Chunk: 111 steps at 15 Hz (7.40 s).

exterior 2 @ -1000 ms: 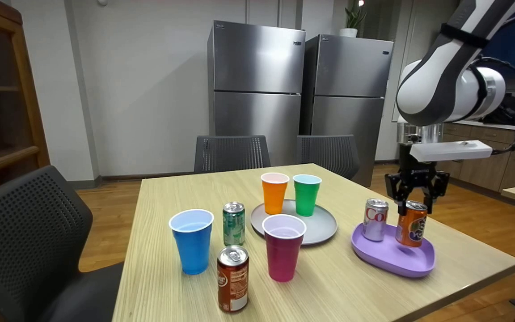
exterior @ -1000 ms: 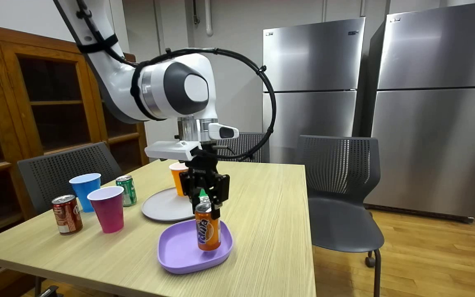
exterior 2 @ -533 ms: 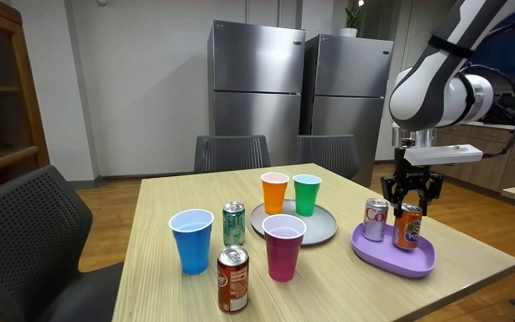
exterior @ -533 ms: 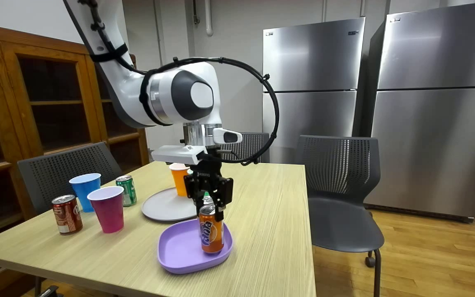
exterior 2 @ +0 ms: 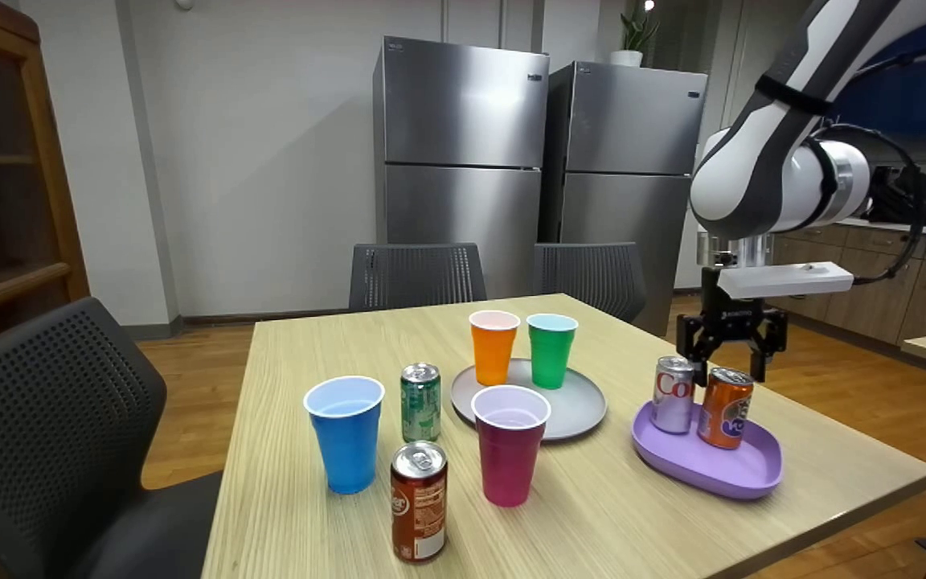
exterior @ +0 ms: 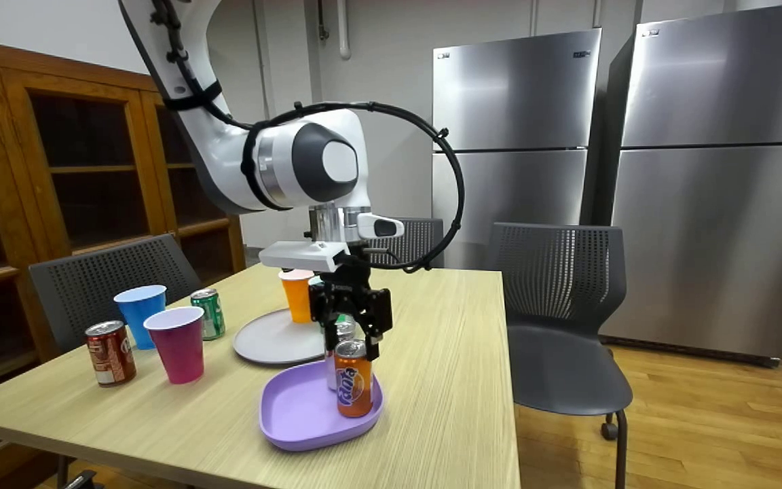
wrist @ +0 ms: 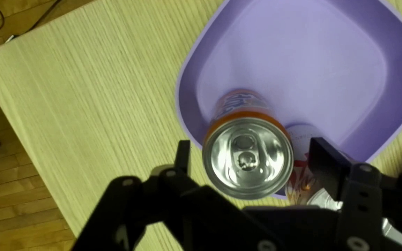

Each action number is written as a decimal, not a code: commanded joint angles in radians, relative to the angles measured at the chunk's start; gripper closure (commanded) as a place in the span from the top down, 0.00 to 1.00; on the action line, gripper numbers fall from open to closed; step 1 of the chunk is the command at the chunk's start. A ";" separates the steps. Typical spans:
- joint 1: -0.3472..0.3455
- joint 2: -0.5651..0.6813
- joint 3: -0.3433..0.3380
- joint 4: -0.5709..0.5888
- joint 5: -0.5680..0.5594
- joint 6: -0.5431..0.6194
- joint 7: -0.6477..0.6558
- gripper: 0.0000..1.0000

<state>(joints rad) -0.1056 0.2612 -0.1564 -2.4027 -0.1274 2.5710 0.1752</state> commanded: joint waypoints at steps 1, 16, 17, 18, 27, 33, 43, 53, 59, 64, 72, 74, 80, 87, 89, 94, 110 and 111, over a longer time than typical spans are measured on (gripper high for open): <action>0.008 -0.048 -0.005 -0.016 0.001 -0.004 -0.012 1.00; 0.044 -0.360 0.047 -0.223 -0.084 0.008 0.097 1.00; 0.049 -0.380 0.062 -0.237 -0.079 0.007 0.100 1.00; 0.053 -0.397 0.079 -0.247 -0.075 0.005 0.103 1.00; 0.137 -0.450 0.229 -0.247 -0.024 -0.009 0.108 1.00; 0.197 -0.381 0.288 -0.205 0.017 0.023 0.111 1.00; 0.251 -0.130 0.301 -0.081 -0.054 0.153 0.185 1.00; 0.351 0.031 0.243 0.028 -0.053 0.141 0.169 0.74; 0.363 0.021 0.217 0.021 -0.043 0.146 0.160 0.27; 0.360 -0.007 0.225 -0.008 -0.025 0.136 0.160 0.00; 0.323 -0.106 0.251 -0.057 0.040 0.116 0.097 0.01; 0.312 -0.132 0.252 -0.071 0.063 0.123 0.078 0.01; 0.290 -0.178 0.244 -0.075 0.107 0.117 0.107 0.01; 0.283 -0.165 0.227 -0.040 0.126 0.124 0.238 0.01; 0.280 -0.153 0.220 -0.023 0.124 0.126 0.278 0.01; 0.283 -0.101 0.203 0.034 0.117 0.137 0.362 0.01; 0.332 0.128 0.127 0.253 0.123 0.136 0.485 0.01; 0.334 0.137 0.126 0.261 0.126 0.138 0.486 0.01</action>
<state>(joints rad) 0.2072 0.3594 -0.0161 -2.1927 -0.0097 2.7171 0.6295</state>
